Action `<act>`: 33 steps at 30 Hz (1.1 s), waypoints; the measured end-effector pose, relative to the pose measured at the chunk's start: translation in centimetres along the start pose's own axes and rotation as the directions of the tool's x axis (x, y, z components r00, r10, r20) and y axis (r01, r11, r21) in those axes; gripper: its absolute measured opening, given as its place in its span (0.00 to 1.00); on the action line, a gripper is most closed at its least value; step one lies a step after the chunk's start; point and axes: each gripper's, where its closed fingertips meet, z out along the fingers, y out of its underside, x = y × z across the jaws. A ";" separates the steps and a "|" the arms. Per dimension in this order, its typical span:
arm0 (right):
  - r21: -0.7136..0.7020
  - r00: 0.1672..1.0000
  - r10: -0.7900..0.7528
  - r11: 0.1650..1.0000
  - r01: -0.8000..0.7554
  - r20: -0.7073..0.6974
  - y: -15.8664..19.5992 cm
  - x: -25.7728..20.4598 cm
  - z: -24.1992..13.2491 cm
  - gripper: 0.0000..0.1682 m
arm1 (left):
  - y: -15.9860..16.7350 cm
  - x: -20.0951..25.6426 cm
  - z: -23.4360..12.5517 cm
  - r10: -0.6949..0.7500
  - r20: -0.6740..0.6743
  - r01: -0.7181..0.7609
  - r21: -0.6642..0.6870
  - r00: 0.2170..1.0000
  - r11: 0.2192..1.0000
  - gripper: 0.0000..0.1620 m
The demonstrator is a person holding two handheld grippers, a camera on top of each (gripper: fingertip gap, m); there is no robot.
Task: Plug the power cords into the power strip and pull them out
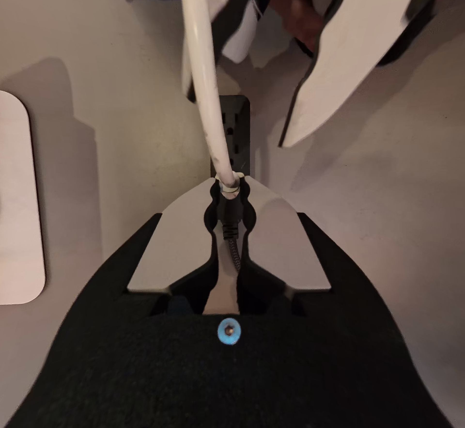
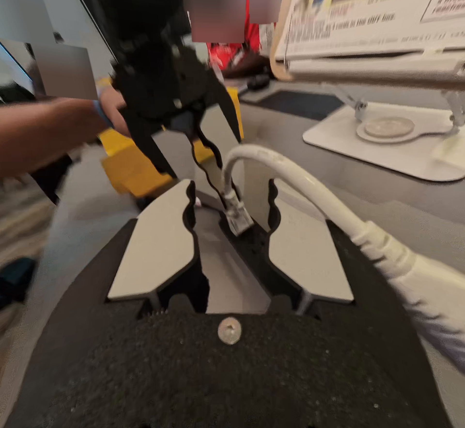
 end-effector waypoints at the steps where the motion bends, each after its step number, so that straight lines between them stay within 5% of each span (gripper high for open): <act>1: -0.077 0.998 -0.051 0.996 0.050 -0.020 1.2 0.2 0.2 0.30 | 0.0 0.0 0.0 -0.006 -0.001 0.006 0.012 1.000 1.000 0.09; 3: -0.283 0.976 -0.204 0.943 0.175 -0.075 4.2 1.0 0.6 0.27 | 0.0 0.0 0.0 -0.015 -0.004 0.015 0.027 1.000 1.000 0.09; 6: -0.554 0.875 -0.483 0.739 0.384 -0.039 7.7 2.1 0.5 0.32 | 0.1 0.0 -0.1 -0.015 -0.005 0.015 0.030 1.000 0.999 0.09; 8: -0.674 0.816 -0.577 0.587 0.449 0.041 9.4 2.6 0.3 0.35 | 0.1 0.0 -0.1 -0.014 -0.010 0.014 0.028 1.000 1.000 0.09; 10: -0.713 0.791 -0.608 0.527 0.464 0.065 9.8 3.4 0.5 0.33 | 0.1 0.0 -0.1 -0.005 -0.008 0.006 0.022 1.000 1.000 0.09; 19: -0.654 0.823 -0.566 0.604 0.456 0.050 9.9 3.8 0.7 0.27 | 0.4 0.1 -0.1 0.024 0.015 -0.025 0.013 1.000 1.000 0.10; 33: -0.656 0.826 -0.562 0.609 0.446 0.040 10.0 3.9 0.7 0.27 | 0.2 0.0 0.1 0.035 0.014 -0.034 -0.066 0.999 0.997 0.10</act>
